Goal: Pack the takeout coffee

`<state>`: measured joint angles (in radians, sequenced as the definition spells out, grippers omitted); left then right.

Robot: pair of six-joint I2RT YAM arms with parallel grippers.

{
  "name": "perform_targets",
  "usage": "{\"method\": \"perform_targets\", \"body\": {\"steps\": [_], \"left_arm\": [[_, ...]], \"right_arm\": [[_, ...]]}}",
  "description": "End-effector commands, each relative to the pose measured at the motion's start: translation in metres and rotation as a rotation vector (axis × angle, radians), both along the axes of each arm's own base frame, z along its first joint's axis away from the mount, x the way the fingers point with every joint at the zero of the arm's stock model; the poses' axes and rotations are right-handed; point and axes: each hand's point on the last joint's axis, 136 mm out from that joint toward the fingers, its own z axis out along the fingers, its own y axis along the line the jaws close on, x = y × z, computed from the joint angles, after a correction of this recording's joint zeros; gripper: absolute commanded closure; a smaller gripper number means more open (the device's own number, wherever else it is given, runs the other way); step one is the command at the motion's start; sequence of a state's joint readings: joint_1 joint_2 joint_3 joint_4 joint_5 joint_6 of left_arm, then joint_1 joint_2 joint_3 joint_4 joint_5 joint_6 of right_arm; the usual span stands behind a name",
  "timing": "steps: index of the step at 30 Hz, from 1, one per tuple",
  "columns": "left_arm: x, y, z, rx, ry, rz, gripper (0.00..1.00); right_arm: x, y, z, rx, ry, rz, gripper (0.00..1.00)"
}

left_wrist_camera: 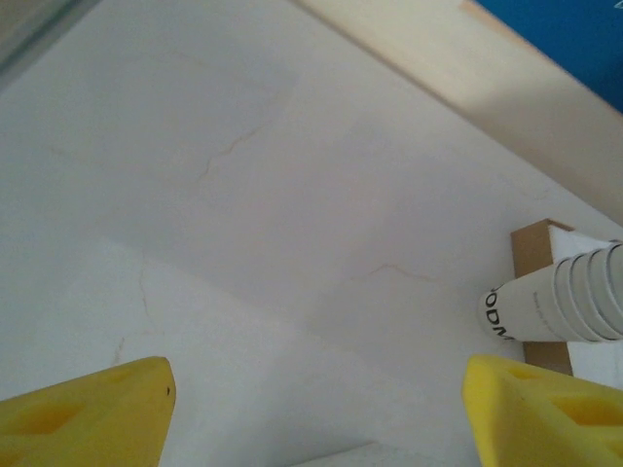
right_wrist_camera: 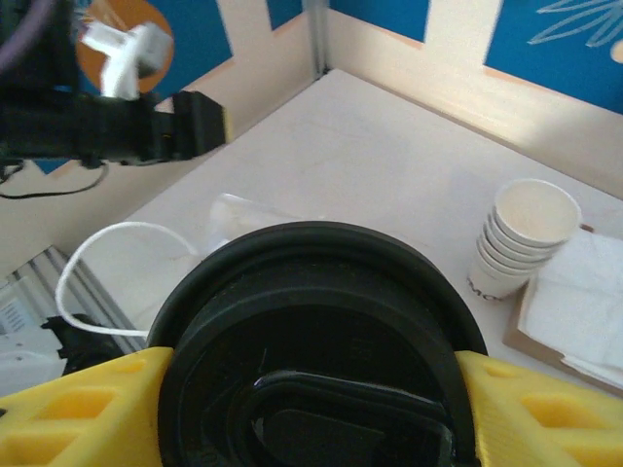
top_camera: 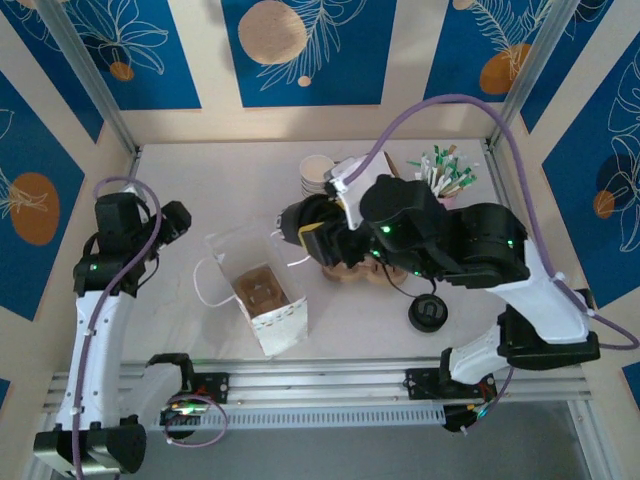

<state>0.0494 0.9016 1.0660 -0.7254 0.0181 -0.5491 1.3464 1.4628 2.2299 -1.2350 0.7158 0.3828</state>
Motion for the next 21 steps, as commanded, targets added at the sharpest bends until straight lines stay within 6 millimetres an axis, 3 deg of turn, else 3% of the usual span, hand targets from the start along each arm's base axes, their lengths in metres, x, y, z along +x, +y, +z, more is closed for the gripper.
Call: {"method": "perform_targets", "body": {"steps": [1, 8, 21], "left_arm": [[0.002, -0.005, 0.002, -0.042, -0.043, -0.025, 0.22], [-0.005, -0.004, -0.028, -0.017, 0.007, -0.041, 0.23], [-0.020, -0.009, -0.039, 0.049, 0.027, -0.120, 0.22]], "right_arm": [[-0.009, 0.021, 0.010, 0.007, -0.033, 0.038, 0.37], [-0.012, 0.052, -0.027, -0.082, 0.061, 0.054, 0.37], [-0.006, 0.095, -0.116, -0.278, 0.322, 0.043, 0.38]]}}
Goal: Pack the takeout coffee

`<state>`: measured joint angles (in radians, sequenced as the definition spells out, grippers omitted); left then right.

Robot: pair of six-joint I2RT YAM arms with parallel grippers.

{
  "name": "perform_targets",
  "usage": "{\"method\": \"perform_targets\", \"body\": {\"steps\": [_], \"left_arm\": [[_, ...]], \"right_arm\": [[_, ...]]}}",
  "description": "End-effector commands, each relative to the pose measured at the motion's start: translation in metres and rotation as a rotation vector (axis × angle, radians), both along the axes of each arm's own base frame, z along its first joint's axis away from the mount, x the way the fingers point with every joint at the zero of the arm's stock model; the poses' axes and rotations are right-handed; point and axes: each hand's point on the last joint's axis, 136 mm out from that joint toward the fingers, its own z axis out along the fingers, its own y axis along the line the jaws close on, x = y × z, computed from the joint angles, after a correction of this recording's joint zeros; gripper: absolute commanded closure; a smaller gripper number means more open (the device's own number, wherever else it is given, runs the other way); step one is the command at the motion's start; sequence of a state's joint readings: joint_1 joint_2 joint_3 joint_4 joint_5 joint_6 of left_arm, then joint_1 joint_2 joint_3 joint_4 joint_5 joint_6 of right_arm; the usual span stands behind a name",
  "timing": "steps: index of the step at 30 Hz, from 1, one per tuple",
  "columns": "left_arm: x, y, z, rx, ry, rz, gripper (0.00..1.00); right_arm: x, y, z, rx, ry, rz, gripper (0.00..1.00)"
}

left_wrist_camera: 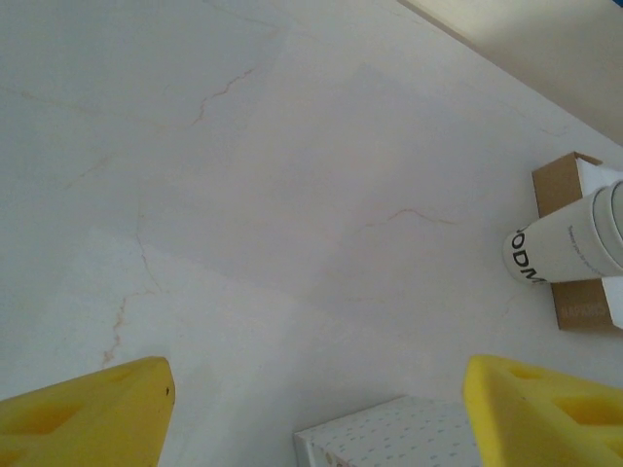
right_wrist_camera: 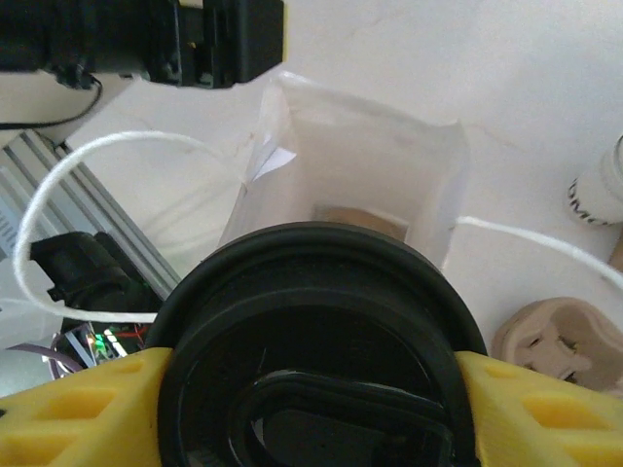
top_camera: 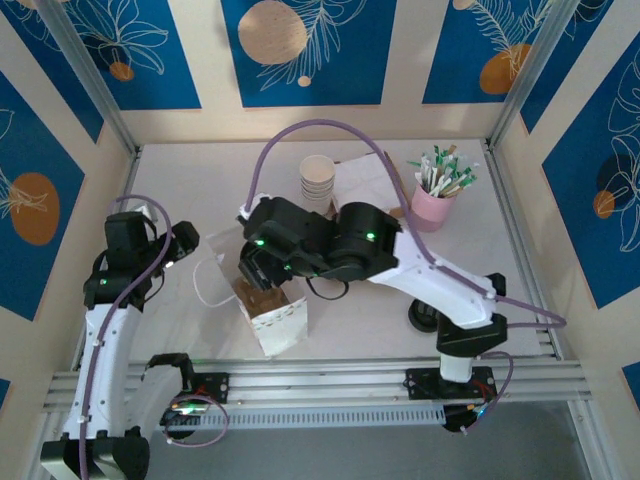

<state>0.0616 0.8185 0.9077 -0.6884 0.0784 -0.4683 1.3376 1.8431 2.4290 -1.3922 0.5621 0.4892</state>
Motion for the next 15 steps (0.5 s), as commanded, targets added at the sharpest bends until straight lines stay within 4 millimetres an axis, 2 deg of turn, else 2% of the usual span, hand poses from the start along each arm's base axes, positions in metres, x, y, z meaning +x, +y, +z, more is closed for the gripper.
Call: {"method": "perform_targets", "body": {"steps": [1, 11, 15], "left_arm": [[-0.004, -0.001, 0.000, 0.028, -0.005, -0.038, 0.22], [-0.008, -0.004, -0.001, 0.040, -0.012, -0.071, 0.21], [-0.009, -0.002, -0.004, 0.061, -0.006, -0.070, 0.21]], "right_arm": [[-0.003, 0.005, -0.022, -0.047, 0.099, -0.010, 0.38], [0.003, 0.008, -0.067, -0.174, 0.204, -0.071, 0.38], [0.005, 0.005, -0.079, -0.218, 0.218, -0.099, 0.38]]}}
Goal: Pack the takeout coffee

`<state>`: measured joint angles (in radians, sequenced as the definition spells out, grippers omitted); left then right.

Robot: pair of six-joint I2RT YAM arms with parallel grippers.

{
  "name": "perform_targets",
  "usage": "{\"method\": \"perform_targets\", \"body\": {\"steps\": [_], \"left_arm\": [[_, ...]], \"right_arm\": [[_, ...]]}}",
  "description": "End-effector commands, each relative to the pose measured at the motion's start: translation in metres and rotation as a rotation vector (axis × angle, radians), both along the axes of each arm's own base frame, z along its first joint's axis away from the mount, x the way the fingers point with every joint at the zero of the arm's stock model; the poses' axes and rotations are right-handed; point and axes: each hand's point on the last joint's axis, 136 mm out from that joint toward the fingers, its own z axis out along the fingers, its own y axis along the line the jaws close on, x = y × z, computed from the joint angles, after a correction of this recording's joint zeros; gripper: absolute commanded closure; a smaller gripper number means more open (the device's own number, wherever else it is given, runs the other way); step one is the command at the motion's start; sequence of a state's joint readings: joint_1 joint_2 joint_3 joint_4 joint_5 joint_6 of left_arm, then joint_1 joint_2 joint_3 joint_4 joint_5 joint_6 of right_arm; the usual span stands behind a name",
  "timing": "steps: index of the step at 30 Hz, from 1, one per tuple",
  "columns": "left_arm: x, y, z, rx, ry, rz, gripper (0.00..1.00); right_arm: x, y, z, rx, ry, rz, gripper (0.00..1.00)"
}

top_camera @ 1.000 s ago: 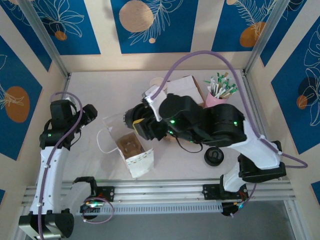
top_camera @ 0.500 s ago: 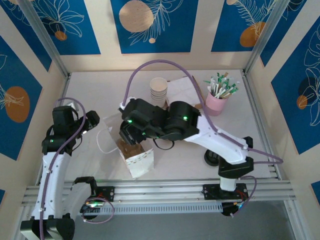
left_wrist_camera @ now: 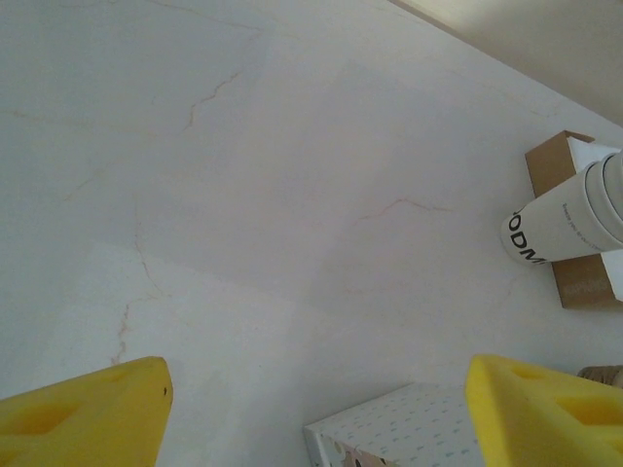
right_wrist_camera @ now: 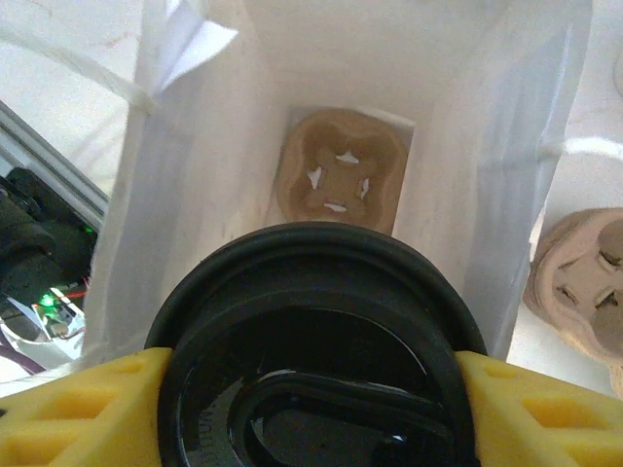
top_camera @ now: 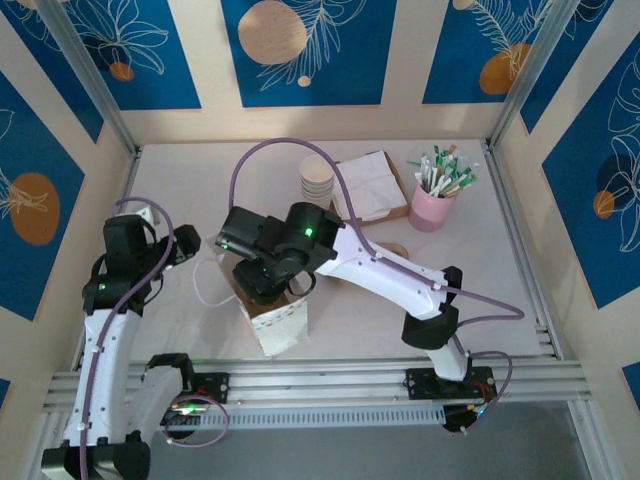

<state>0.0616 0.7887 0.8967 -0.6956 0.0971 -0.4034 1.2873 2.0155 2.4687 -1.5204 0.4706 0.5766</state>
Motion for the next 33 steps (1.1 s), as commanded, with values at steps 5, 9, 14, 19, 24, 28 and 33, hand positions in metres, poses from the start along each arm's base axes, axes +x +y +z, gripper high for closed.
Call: {"method": "perform_targets", "body": {"steps": [5, 9, 14, 19, 24, 28, 33], "left_arm": [[-0.003, 0.001, -0.009, 0.023, 0.009, -0.020, 0.21], [-0.001, -0.004, -0.015, -0.005, 0.008, -0.038, 0.21], [0.000, -0.006, -0.017, -0.016, 0.015, -0.045, 0.21], [-0.002, -0.005, -0.017, -0.015, 0.016, -0.039, 0.21], [-0.003, -0.005, -0.019, -0.015, 0.021, -0.038, 0.21], [-0.004, -0.006, -0.020, -0.016, 0.024, -0.041, 0.22], [-0.005, -0.005, -0.022, -0.012, 0.029, -0.039, 0.22]], "right_arm": [[-0.010, 0.004, -0.013, -0.018, 0.084, -0.030, 0.38], [-0.012, 0.009, -0.024, -0.037, 0.114, -0.048, 0.40], [-0.008, 0.004, -0.032, -0.076, 0.118, -0.101, 0.41], [-0.005, -0.002, -0.041, -0.102, 0.137, -0.152, 0.41], [0.000, -0.008, -0.047, -0.130, 0.137, -0.191, 0.42], [-0.001, -0.008, -0.053, -0.150, 0.148, -0.202, 0.42], [-0.004, -0.008, -0.060, -0.168, 0.174, -0.210, 0.42]]}}
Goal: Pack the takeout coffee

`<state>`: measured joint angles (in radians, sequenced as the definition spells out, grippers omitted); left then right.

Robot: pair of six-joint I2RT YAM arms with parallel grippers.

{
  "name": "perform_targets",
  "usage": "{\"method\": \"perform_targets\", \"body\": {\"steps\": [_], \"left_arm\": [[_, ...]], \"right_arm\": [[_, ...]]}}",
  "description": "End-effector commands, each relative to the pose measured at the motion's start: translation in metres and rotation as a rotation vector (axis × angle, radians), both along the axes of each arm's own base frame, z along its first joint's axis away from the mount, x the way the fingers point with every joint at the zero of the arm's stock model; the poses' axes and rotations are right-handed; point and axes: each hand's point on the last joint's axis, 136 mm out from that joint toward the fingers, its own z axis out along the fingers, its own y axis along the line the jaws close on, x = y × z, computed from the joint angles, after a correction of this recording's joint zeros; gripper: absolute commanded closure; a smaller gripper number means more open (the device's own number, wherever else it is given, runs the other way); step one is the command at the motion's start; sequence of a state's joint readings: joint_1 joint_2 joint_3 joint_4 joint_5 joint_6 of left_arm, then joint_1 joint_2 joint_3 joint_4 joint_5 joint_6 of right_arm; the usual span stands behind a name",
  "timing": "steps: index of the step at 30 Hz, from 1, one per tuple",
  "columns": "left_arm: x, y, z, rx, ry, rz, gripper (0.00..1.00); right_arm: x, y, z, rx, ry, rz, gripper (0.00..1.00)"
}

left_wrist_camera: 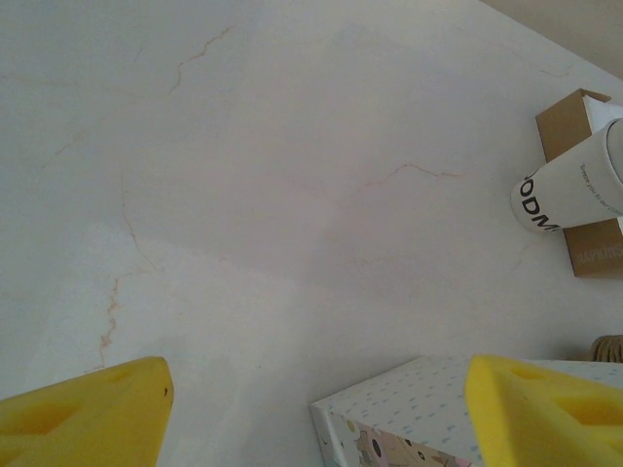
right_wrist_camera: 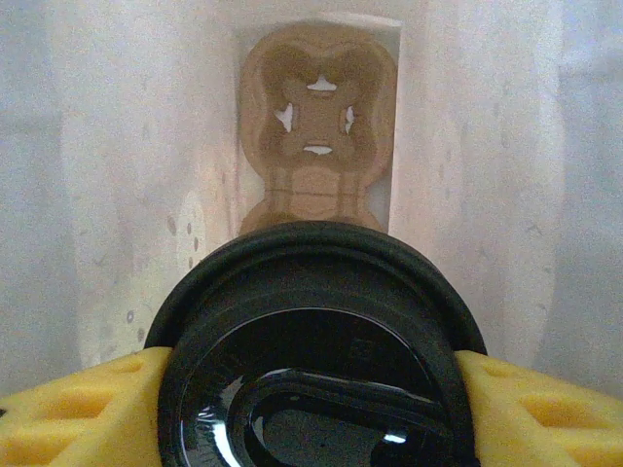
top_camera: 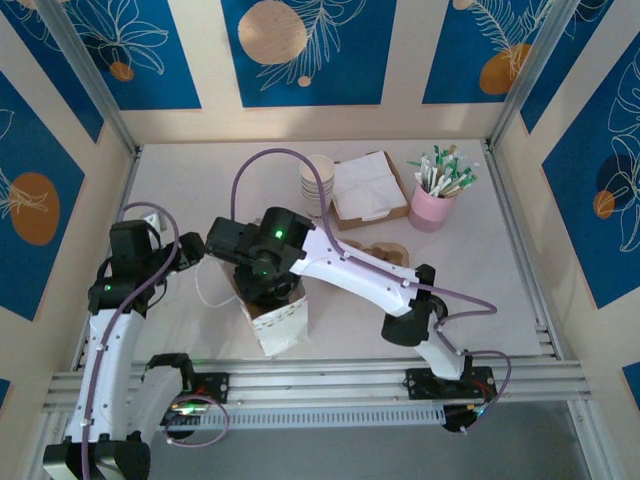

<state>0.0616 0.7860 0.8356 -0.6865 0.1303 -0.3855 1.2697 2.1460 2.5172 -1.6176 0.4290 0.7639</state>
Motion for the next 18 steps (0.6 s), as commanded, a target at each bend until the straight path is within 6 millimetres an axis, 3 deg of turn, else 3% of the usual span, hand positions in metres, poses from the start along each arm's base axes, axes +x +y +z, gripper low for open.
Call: {"method": "perform_targets", "body": {"steps": [1, 18], "left_arm": [[-0.001, 0.001, 0.002, -0.002, -0.020, -0.002, 0.22], [-0.002, 0.002, -0.001, 0.002, -0.010, 0.004, 0.22]], "right_arm": [[-0.006, -0.009, -0.012, -0.057, 0.048, -0.030, 0.42], [-0.016, -0.014, -0.037, -0.128, 0.121, -0.040, 0.42]]}}
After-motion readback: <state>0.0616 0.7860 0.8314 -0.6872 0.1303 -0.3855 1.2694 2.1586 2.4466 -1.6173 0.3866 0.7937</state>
